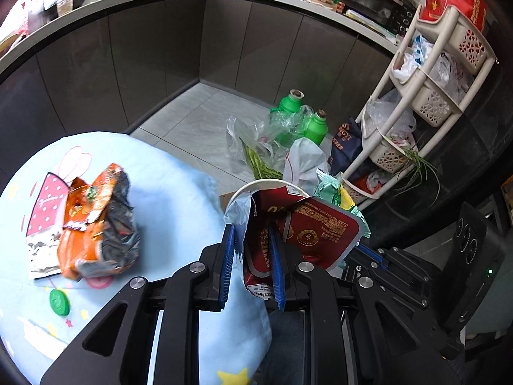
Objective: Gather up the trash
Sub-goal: 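Carry both packets over the white bin and open both tools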
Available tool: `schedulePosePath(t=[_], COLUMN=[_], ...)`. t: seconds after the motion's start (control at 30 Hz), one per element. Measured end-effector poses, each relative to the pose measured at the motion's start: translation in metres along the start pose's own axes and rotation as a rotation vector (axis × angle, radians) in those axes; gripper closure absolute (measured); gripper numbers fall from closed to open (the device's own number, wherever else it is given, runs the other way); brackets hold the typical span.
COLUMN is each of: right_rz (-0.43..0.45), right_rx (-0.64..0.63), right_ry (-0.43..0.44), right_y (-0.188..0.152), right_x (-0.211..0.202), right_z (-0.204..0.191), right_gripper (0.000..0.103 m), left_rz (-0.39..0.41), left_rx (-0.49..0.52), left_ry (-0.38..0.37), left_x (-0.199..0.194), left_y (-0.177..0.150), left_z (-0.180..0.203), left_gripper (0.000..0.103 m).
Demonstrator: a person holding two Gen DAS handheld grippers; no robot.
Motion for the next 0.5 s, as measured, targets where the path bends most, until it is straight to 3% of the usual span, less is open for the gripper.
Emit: schedulePosePath(t=[0.5], right_rz=[-0.072], right_rx=[0.092], right_ry=[-0.021], right_y=[-0.021], right_x=[0.043], right_z=[0.060], right_gripper=[0.098], left_rz=[-0.085], left_rx=[0.054], left_ry=[-0.033], left_x=[0.072], left_y=[0.020], left_z=[0.030], left_gripper=[0.083])
Point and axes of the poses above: each gripper's, at about its wrist camera, not at the fingertips, and x roughly the way its jaws point, z to its right, y to its top, the point moved 4 cm from there along x, roughly the way its jaws point, and after that the axes turned 10 degrees about y, right-handed, at the moved point
